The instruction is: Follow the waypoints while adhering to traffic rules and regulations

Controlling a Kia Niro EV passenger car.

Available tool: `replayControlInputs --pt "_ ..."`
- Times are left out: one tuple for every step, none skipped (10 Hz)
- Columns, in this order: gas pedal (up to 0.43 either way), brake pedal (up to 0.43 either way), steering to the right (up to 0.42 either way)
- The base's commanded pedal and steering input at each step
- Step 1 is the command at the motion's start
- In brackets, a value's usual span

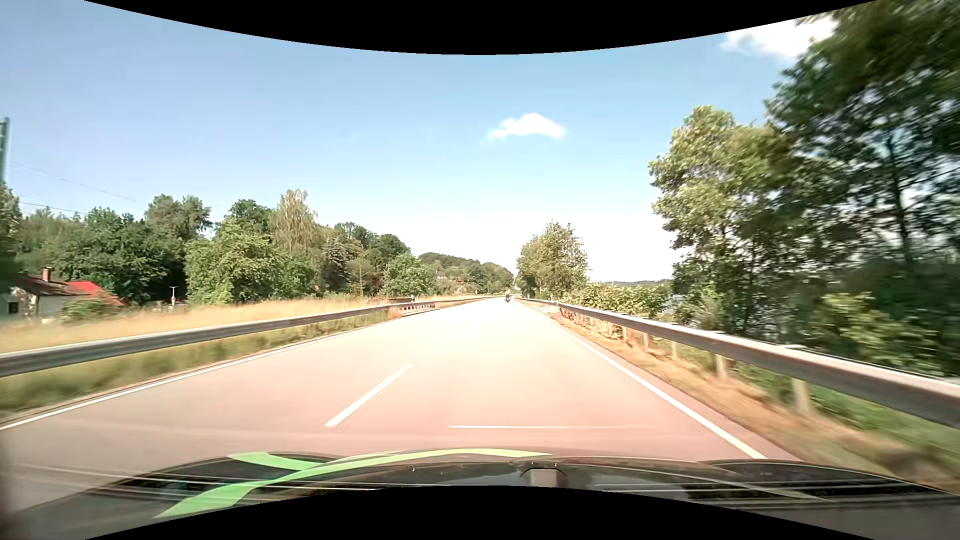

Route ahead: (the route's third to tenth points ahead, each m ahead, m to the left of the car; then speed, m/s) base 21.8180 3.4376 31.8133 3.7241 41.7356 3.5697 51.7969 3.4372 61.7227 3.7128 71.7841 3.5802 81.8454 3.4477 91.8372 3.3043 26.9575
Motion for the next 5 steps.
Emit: replayControlInputs --pt "0.248 0.0 -0.003" --pt "0.26 0.0 -0.003" --pt "0.268 0.0 -0.003" --pt "0.268 0.0 -0.003" --pt "0.268 0.0 -0.003"
